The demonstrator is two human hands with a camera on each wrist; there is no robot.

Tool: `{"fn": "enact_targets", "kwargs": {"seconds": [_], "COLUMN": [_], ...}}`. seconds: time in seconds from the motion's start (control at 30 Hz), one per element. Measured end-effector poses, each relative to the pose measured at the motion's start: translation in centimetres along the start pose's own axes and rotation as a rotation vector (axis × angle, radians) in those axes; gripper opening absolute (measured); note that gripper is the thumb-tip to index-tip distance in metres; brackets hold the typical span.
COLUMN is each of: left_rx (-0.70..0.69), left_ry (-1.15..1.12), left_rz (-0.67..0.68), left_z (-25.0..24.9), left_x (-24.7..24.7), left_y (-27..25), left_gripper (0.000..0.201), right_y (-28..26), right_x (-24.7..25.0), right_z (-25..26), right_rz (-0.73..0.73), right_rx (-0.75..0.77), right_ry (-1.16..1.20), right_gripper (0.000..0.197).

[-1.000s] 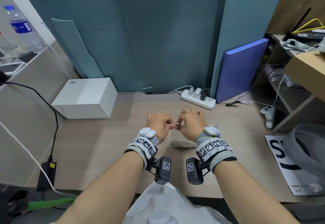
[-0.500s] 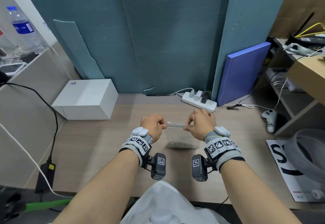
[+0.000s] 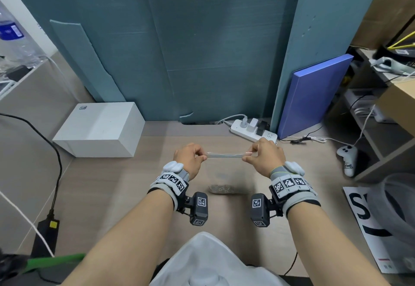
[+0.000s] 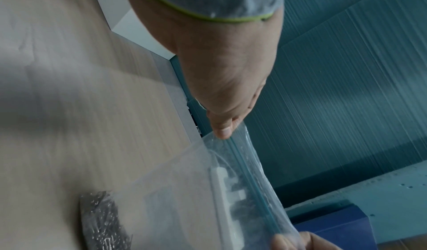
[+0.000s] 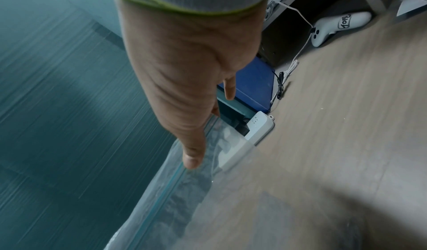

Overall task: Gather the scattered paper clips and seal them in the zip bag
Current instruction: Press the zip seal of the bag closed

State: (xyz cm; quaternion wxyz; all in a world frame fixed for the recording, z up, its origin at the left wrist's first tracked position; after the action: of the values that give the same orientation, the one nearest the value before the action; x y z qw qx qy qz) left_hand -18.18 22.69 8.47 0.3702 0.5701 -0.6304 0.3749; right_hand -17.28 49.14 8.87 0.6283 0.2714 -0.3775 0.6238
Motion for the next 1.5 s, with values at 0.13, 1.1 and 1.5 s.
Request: {"fn": "enact_targets", "kwargs": {"seconds": [0.13,1.1,1.5], "left_rx": [0.043,0.448,0.449], "left_ry": [-0.121,0.044,0.004], "left_rz": [0.028,0.657,0.449], "left_z": [1.1,7.3,7.9], "left_x": [-1.2,-12.3,-13.7], "left_y": [2.6,0.5,-4.8], "left_gripper": [0.012,0.009,0.016], "right_y": [2.7,2.7,-3.7], "right_x": [-0.9,-13.9,-15.9], "right_z": [-2.2,-9.5,-9.5], "right_rz": [0.038,0.355,0.329], "right_rx": [-0.056,-0.585,-0.555], "right_ry": [0.328,0.223,0.125], "right_gripper": [0.021,0.023,0.019]}}
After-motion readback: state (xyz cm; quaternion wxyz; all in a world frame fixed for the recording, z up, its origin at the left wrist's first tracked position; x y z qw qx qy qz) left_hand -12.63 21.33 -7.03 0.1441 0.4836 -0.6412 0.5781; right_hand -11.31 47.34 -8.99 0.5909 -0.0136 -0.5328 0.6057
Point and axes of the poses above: each hand's wrist, its own y-axis towards the middle knuckle, its own x-axis out of the back of the hand, z = x × y, the point moved 5 cm from there along y, towards the middle knuckle, and after that the axes turned 7 degrees about y, right-handed, at the moved point
